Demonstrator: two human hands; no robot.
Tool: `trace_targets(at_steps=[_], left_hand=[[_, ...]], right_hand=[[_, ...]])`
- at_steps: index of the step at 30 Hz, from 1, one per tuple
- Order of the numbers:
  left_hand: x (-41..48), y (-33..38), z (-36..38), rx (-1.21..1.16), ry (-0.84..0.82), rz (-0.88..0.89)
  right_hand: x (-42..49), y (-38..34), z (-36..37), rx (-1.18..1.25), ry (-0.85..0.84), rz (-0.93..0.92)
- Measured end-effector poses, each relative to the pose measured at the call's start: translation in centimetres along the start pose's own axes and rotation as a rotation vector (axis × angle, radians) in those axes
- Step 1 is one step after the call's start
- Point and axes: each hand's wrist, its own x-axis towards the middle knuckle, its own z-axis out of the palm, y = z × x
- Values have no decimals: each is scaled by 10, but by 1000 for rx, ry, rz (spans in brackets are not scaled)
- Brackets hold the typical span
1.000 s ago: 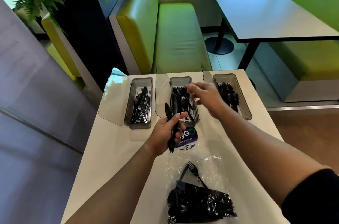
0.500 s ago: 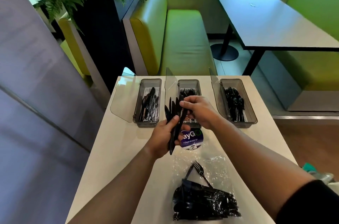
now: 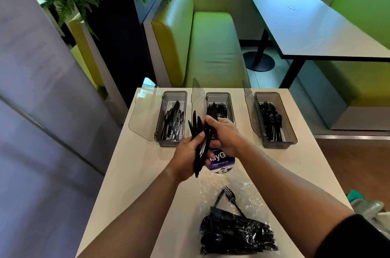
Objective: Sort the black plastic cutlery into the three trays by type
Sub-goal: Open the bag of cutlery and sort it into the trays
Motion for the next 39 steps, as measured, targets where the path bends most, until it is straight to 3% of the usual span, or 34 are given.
trace_targets(at_steps=[7,14,19,32,39], left_hand=[[2,-3,-5,102,12,7],[-2,-2,-18,187,46,-15],[-6,7,-37,184,123,13],[-17,23,-93,-5,252,26],[-19,23,-115,93,292,52]], right_hand=[[8,-1,0,-74,114,-18],[23,-15,11,70,236,-81],[43,-37,27,71,198,-85],[106,-21,104,-215,119,316],[135,3,108,-322,145,393]])
